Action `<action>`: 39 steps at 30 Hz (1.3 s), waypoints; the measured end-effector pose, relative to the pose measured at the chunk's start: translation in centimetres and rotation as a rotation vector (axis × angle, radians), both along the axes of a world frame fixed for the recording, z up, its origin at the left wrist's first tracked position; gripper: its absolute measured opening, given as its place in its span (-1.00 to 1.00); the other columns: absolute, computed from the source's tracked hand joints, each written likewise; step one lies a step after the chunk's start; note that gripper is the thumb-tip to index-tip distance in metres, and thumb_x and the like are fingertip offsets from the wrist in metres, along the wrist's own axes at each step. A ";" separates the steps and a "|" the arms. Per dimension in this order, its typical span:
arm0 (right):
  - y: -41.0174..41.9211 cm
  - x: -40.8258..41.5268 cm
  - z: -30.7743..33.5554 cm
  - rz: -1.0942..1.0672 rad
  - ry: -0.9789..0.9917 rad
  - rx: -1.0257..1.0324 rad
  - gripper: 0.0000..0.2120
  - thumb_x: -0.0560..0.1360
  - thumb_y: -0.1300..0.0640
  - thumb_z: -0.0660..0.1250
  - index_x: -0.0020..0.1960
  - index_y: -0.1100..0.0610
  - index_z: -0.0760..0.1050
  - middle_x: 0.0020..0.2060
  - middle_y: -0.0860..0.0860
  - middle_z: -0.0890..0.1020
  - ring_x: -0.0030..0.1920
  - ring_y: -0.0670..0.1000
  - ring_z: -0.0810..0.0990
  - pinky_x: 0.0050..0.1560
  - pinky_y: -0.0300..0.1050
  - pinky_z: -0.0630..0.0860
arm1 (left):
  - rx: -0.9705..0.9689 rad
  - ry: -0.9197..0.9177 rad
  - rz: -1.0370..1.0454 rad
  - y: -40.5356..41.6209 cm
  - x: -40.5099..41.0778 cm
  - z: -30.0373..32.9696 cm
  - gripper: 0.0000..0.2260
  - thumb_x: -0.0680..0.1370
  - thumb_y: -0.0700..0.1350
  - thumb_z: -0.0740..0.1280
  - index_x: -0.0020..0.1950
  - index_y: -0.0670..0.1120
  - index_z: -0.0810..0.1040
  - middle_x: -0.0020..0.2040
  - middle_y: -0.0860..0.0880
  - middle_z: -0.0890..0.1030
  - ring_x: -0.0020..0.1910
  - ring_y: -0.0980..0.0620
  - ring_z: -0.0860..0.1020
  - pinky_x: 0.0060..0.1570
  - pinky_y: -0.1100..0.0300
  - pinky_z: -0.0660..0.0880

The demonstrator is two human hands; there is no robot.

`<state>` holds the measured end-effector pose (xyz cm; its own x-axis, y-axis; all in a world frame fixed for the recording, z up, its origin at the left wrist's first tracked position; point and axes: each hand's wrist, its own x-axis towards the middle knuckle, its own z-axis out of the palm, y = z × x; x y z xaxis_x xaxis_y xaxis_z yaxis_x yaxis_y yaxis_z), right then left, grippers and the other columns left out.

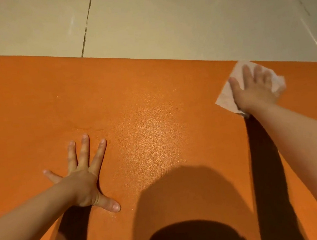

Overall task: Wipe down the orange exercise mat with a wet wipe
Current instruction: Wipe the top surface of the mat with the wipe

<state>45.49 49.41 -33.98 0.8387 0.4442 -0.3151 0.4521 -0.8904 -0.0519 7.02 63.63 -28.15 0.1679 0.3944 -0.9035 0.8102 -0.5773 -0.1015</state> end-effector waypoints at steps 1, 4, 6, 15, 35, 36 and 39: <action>-0.7 -0.3 0.0 -0.082 0.001 0.010 -0.34 0.56 -0.37 -0.27 0.59 -0.15 -0.23 0.58 -0.05 -0.23 0.57 0.06 -0.25 0.45 0.41 -0.23 | 0.002 -0.003 0.002 0.0 -0.1 -0.1 0.40 -0.02 0.49 0.46 0.13 0.26 -0.77 0.08 0.05 -0.85 0.22 -0.16 -0.72 0.26 -0.59 -0.08; 0.1 -2.8 -0.2 -0.266 0.015 0.025 -0.37 0.60 -0.30 -0.27 0.60 -0.09 -0.24 0.58 0.00 -0.24 0.57 0.10 -0.27 0.42 0.47 -0.23 | 0.014 -0.016 0.007 0.0 -0.2 -0.2 0.41 0.00 0.48 0.49 0.15 0.26 -0.76 0.09 0.04 -0.85 0.24 -0.17 -0.71 0.25 -0.59 -0.09; 2.2 -5.6 -0.3 -0.244 0.014 0.028 -0.38 0.62 -0.27 -0.25 0.60 -0.06 -0.23 0.58 0.03 -0.24 0.57 0.13 -0.27 0.40 0.51 -0.22 | 0.022 -0.026 0.004 0.0 -0.4 -0.4 0.41 -0.01 0.49 0.47 0.16 0.26 -0.76 0.09 0.04 -0.85 0.26 -0.18 -0.71 0.25 -0.59 -0.09; 5.9 -25.9 -0.7 0.647 0.051 0.095 -0.40 0.61 -0.30 -0.25 0.57 -0.13 -0.29 0.57 -0.03 -0.28 0.54 0.07 -0.37 0.39 0.43 -0.39 | 0.072 -0.090 -0.004 -0.2 -1.0 -0.8 0.39 -0.07 0.52 0.42 0.17 0.30 -0.74 0.13 0.09 -0.83 0.29 -0.15 -0.70 0.25 -0.60 -0.13; -10.2 -23.7 -0.6 -0.101 0.025 0.067 -0.38 0.63 -0.23 -0.19 0.61 -0.02 -0.22 0.58 0.08 -0.22 0.57 0.13 -0.27 0.43 0.43 -0.28 | 0.284 -0.717 -0.178 -9.4 -11.7 -2.7 -0.42 0.54 0.23 -0.05 0.57 0.17 0.14 0.57 0.00 0.09 0.55 -0.07 0.07 0.47 -0.19 0.14; -9.2 -25.9 -0.7 -0.002 0.023 0.072 -0.38 0.63 -0.23 -0.20 0.61 -0.02 -0.23 0.58 0.08 -0.23 0.57 0.13 -0.28 0.42 0.44 -0.29 | 0.291 -0.734 -0.171 -9.9 -12.5 -2.8 -0.45 0.55 0.23 -0.05 0.55 0.17 0.18 0.55 -0.02 0.15 0.53 -0.09 0.13 0.45 -0.20 0.19; -7.1 -32.7 -0.4 0.342 0.045 0.109 -0.35 0.55 -0.26 -0.40 0.59 -0.04 -0.27 0.55 0.05 -0.31 0.55 0.15 -0.33 0.38 0.44 -0.39 | 0.331 -0.726 -0.141 -10.9 -14.3 -2.6 -0.47 0.55 0.18 0.05 0.51 0.09 0.30 0.50 -0.08 0.28 0.46 -0.17 0.27 0.35 -0.21 0.28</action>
